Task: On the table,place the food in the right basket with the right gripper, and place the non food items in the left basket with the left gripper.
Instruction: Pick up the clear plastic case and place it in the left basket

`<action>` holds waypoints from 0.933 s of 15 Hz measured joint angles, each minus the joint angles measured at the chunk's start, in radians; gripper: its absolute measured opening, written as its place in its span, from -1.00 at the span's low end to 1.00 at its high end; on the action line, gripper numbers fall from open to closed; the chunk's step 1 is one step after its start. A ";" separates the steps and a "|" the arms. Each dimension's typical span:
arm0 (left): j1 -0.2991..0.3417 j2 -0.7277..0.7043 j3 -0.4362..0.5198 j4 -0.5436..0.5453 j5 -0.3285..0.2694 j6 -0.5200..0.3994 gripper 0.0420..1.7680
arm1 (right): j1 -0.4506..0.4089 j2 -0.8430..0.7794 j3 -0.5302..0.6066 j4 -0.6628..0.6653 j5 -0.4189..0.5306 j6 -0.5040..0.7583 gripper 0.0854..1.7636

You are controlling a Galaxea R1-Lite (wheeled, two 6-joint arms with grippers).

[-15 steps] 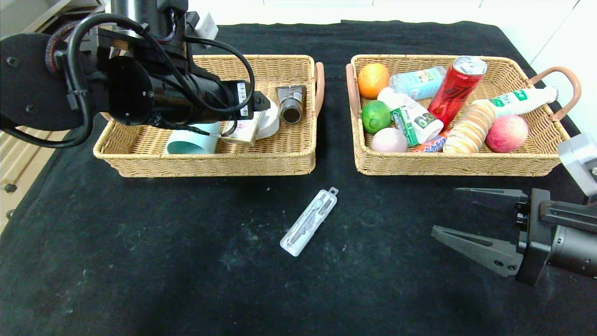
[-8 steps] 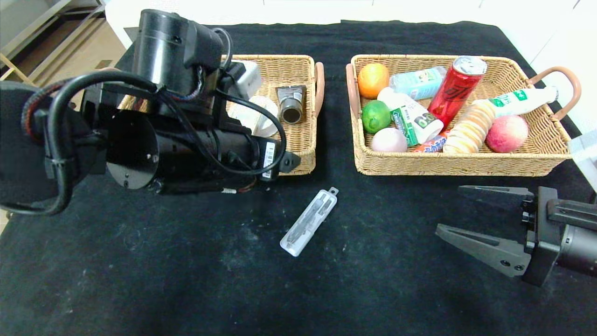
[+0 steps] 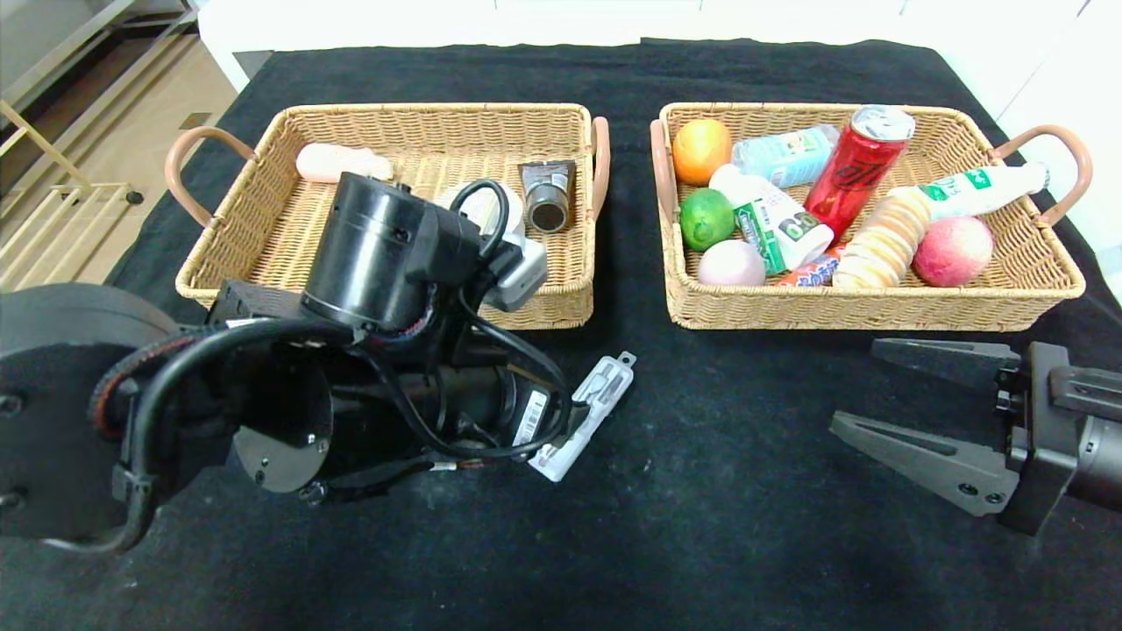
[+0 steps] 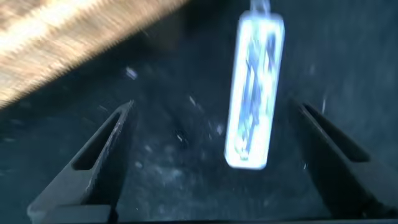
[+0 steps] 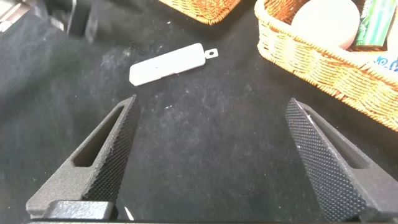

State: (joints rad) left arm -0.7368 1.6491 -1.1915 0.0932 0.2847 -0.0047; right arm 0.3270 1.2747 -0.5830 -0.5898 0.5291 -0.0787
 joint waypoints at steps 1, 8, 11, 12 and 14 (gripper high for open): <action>-0.006 0.001 0.028 -0.026 0.000 0.013 0.92 | 0.001 -0.002 0.000 0.000 0.000 0.000 0.94; -0.037 0.056 0.050 -0.049 0.029 0.084 0.93 | -0.001 -0.009 -0.003 0.000 0.000 0.000 0.94; -0.051 0.078 0.035 -0.051 0.029 0.100 0.93 | -0.006 -0.012 -0.007 0.000 0.000 0.001 0.94; -0.052 0.085 0.029 -0.058 0.029 0.101 0.93 | -0.008 -0.013 -0.008 0.000 0.000 0.003 0.94; -0.053 0.100 0.021 -0.089 0.028 0.106 0.93 | -0.009 -0.015 -0.010 0.000 0.000 0.004 0.94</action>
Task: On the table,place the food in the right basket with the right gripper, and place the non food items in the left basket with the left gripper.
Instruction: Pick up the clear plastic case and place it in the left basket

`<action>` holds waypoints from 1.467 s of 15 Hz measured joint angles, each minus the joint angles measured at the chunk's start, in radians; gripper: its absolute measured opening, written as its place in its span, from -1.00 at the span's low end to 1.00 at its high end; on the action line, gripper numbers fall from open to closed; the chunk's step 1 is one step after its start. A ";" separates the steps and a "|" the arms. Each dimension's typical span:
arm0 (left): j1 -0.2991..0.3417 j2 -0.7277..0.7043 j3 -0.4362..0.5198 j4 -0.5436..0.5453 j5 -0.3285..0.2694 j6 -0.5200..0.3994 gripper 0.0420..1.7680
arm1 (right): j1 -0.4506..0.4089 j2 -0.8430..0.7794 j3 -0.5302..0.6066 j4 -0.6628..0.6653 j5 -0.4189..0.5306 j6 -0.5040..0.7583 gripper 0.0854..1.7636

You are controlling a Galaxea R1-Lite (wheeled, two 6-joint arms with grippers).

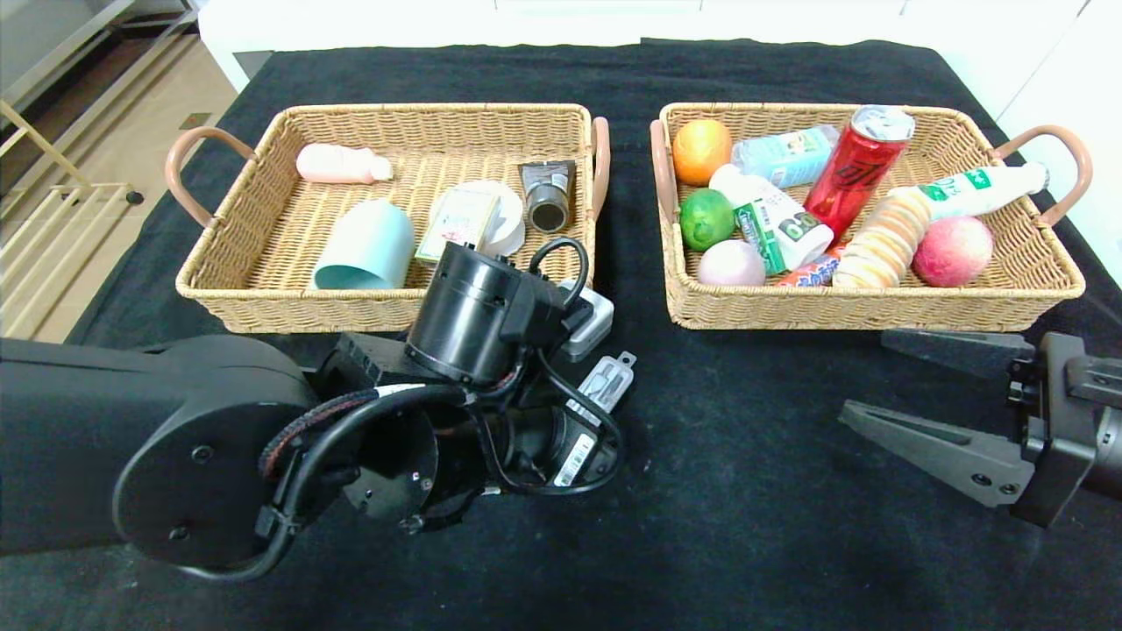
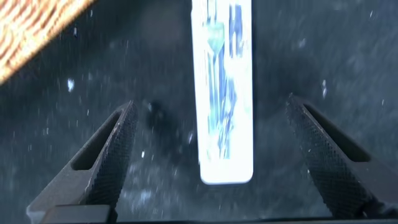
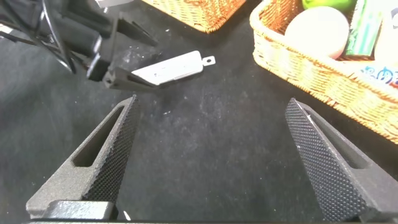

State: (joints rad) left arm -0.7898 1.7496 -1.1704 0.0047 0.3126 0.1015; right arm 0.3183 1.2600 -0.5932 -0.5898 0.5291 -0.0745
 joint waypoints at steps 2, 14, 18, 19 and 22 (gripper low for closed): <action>0.001 0.016 -0.002 -0.025 0.000 0.002 0.94 | -0.001 0.000 0.000 -0.001 0.000 0.000 0.94; 0.003 0.049 -0.001 -0.043 0.002 -0.016 0.36 | -0.017 0.021 0.000 -0.001 -0.001 -0.001 0.94; 0.003 0.051 0.006 -0.056 0.003 -0.016 -0.16 | -0.016 0.025 0.001 -0.002 -0.001 -0.003 0.94; 0.003 0.051 0.007 -0.056 0.003 -0.017 -0.33 | -0.016 0.027 0.001 -0.001 -0.002 -0.003 0.94; 0.003 0.051 0.009 -0.057 0.003 -0.018 -0.33 | -0.016 0.031 0.001 -0.002 -0.002 -0.003 0.94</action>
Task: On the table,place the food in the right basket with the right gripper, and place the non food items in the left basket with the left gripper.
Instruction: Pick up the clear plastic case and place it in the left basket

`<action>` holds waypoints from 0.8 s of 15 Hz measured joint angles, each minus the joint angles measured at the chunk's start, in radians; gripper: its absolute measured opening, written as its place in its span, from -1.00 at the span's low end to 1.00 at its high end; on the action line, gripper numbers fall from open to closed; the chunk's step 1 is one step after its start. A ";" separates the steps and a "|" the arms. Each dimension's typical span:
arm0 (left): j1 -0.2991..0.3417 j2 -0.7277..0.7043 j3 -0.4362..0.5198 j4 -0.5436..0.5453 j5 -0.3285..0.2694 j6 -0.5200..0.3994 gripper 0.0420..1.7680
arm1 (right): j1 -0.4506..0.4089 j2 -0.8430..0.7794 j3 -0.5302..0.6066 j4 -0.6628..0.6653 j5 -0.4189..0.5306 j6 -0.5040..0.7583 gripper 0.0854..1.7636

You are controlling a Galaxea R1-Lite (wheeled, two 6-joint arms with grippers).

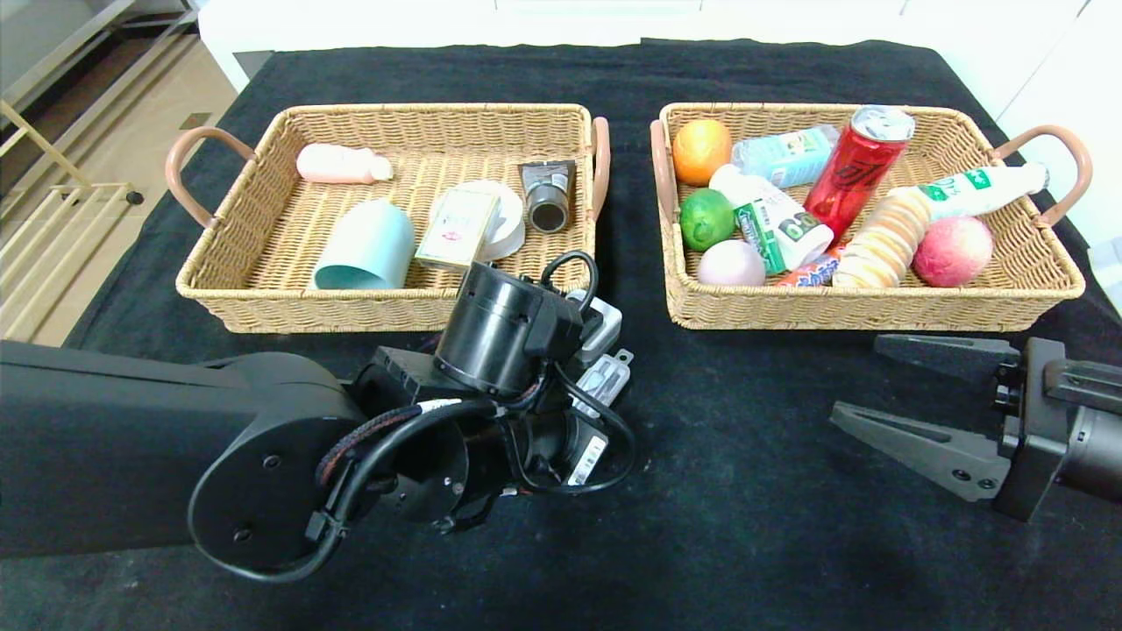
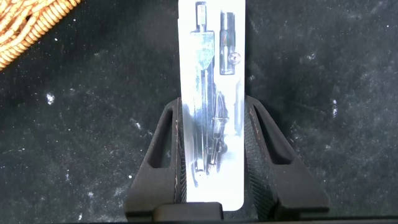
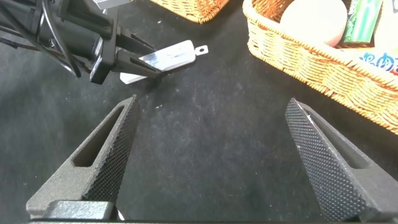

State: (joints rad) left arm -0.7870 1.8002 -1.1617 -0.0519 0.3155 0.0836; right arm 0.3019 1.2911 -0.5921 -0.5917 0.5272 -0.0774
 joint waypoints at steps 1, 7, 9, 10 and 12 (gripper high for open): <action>0.000 0.000 0.000 0.000 0.000 -0.001 -0.33 | 0.000 0.001 0.000 0.000 0.000 0.000 0.94; -0.001 0.007 0.004 -0.023 0.000 -0.017 -0.33 | 0.000 0.007 0.000 0.000 0.000 -0.001 0.94; -0.002 0.009 0.005 -0.029 0.000 -0.017 -0.33 | 0.000 0.007 0.000 0.000 0.000 -0.001 0.94; -0.003 0.010 0.005 -0.030 -0.001 -0.017 -0.33 | 0.000 0.007 0.000 0.000 0.000 -0.001 0.94; -0.003 0.010 0.009 -0.033 -0.001 -0.017 -0.33 | 0.000 0.007 0.000 0.000 0.000 -0.001 0.94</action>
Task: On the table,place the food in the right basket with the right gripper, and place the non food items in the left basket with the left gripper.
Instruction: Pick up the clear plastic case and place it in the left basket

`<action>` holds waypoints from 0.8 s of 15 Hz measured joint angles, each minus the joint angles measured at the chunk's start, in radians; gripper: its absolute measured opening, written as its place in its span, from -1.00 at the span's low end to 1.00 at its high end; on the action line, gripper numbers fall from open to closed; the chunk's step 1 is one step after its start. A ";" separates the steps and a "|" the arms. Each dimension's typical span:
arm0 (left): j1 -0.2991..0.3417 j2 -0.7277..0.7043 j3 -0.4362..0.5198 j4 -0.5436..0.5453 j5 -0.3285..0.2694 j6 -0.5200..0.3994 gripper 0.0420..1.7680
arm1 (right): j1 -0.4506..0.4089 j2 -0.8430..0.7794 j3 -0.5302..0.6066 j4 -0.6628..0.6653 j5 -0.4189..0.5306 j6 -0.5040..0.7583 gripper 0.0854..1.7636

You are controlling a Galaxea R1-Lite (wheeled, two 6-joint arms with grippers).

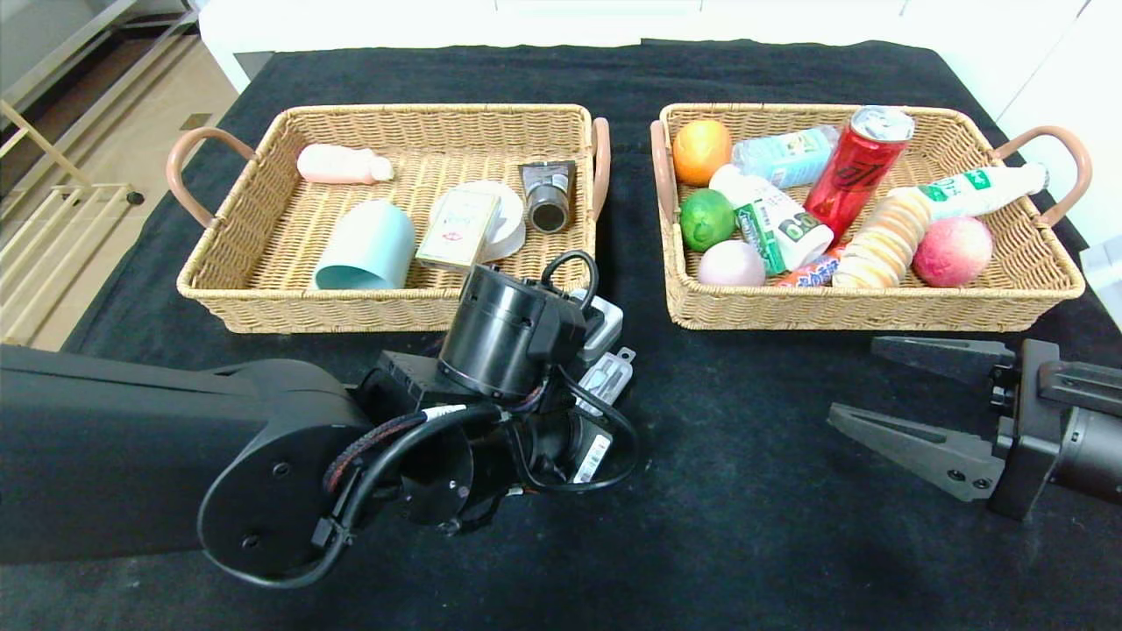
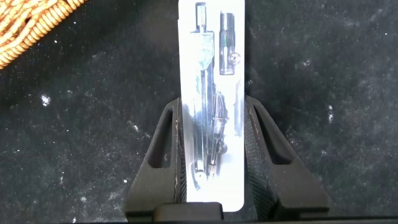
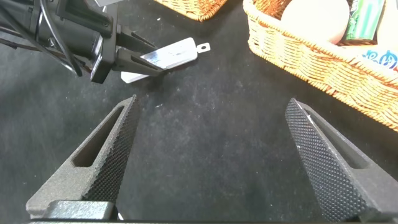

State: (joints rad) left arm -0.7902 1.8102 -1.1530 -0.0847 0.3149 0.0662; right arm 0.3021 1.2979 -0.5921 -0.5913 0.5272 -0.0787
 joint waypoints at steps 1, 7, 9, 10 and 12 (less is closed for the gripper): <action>0.000 0.000 0.001 0.000 0.000 0.003 -0.33 | 0.000 -0.001 0.000 0.000 0.000 0.000 0.94; 0.002 -0.027 0.009 0.004 0.026 0.001 -0.33 | -0.018 -0.032 -0.001 -0.033 0.007 0.002 0.94; 0.003 -0.049 0.011 0.000 0.027 -0.004 -0.33 | -0.023 -0.032 0.000 -0.035 0.006 0.003 0.94; 0.003 -0.062 0.012 -0.005 0.027 -0.011 -0.33 | -0.024 -0.032 0.000 -0.035 0.007 0.003 0.94; 0.003 -0.093 0.019 -0.010 0.028 -0.019 -0.33 | -0.024 -0.029 0.001 -0.034 0.007 0.003 0.94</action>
State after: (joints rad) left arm -0.7870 1.7170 -1.1343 -0.0947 0.3426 0.0470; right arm 0.2781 1.2691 -0.5911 -0.6257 0.5343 -0.0760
